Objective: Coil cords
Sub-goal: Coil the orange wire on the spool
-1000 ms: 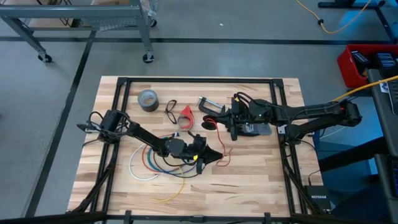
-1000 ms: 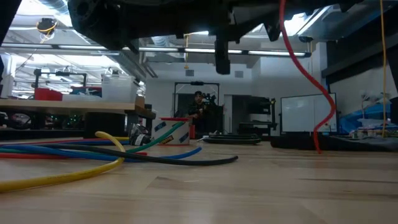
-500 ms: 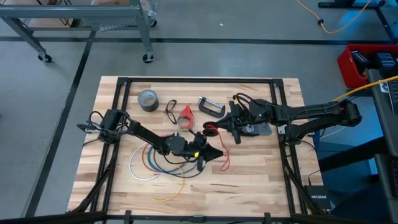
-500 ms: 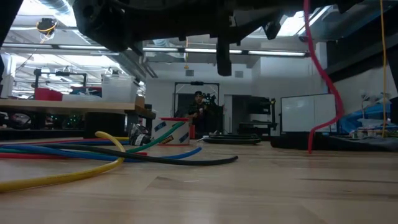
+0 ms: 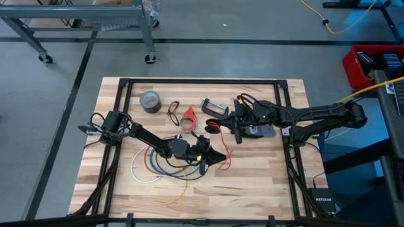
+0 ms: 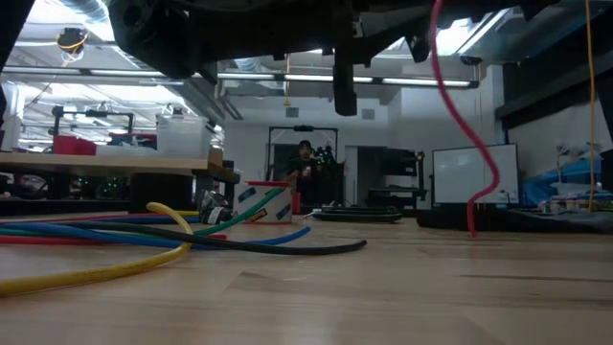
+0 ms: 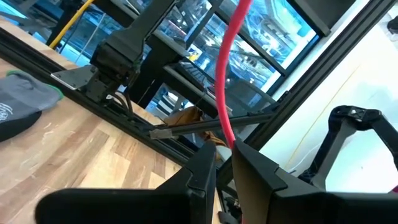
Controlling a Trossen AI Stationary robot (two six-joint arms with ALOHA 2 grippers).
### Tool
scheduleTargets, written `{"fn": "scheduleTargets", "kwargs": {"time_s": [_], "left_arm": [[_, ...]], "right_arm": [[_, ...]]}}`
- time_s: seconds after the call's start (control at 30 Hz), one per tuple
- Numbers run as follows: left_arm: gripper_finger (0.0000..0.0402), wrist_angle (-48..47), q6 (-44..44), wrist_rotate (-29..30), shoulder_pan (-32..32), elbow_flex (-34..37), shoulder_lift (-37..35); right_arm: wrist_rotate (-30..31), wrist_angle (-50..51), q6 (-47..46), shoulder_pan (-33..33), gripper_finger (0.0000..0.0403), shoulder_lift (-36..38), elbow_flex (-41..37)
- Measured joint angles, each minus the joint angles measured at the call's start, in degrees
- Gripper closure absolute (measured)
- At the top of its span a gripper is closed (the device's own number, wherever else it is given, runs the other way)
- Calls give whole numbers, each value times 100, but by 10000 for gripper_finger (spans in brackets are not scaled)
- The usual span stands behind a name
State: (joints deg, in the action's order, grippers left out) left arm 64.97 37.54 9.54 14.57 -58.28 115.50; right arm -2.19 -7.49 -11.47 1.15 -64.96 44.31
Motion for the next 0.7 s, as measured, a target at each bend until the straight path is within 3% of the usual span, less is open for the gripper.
{"fn": "scheduleTargets", "kwargs": {"time_s": [0.7], "left_arm": [[357, 3, 21, 0, 76, 2, 0]], "right_arm": [[32, 3, 150, 0, 398, 1, 0]]}}
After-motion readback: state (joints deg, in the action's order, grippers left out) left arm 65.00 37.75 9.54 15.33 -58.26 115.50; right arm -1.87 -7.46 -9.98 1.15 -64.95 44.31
